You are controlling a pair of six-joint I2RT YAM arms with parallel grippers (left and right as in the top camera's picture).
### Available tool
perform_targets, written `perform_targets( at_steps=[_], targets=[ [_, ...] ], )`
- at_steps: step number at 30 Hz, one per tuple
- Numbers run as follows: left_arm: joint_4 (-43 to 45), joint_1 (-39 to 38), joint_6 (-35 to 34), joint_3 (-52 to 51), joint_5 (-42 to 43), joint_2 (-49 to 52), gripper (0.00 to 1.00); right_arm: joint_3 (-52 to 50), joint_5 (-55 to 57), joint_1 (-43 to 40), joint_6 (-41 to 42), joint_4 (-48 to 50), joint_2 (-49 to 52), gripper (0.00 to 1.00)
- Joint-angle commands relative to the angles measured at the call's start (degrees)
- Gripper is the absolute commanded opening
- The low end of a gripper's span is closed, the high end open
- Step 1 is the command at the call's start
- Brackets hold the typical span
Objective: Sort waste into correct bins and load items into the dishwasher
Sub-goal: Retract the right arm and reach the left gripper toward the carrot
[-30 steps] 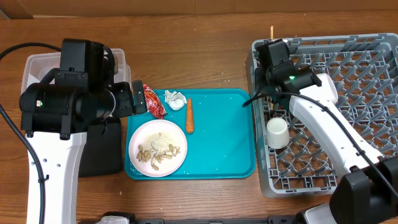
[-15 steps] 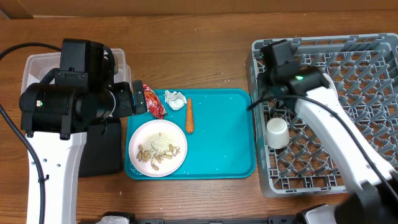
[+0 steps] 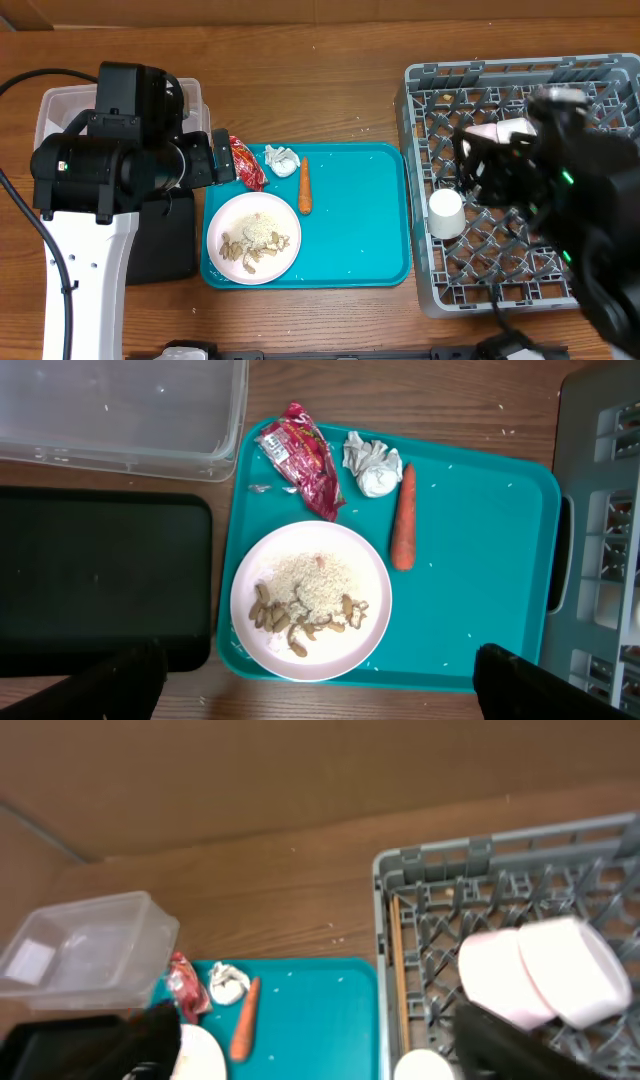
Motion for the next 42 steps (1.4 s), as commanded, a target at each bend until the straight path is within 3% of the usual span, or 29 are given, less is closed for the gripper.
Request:
perform_targets(
  at_steps=[1,11,29,34,38,42],
  targets=[
    [0.15,0.31,-0.35,0.33,-0.35,-0.33,1.00,0.79,-0.63,0.22,0.76,-0.74,-2.16,0.99],
    [0.15,0.31,-0.35,0.33,-0.35,-0.33,1.00,0.76,-0.66,0.22,0.79,-5.95,-2.80,1.00],
    [3.06,0.31,-0.11,0.33,-0.81,-0.33,1.00,0.76,-0.66,0.22,0.79,-5.92,-2.56,1.00],
    [2.93,0.31,-4.66,0.33,6.45,-0.33,1.00,0.76,-0.66,0.22,0.79,-5.92,-2.56,1.00],
    [8.26,-1.25,-2.89,-1.18,13.97,0.48,1.00,0.76,-0.66,0.22,0.79,-5.92,-2.56,1.00],
    [10.56,-7.34,-3.21,-5.29,12.79,4.44,1.00,0.76,-0.66,0.22,0.79,-5.92,-2.56,1.00]
  ],
)
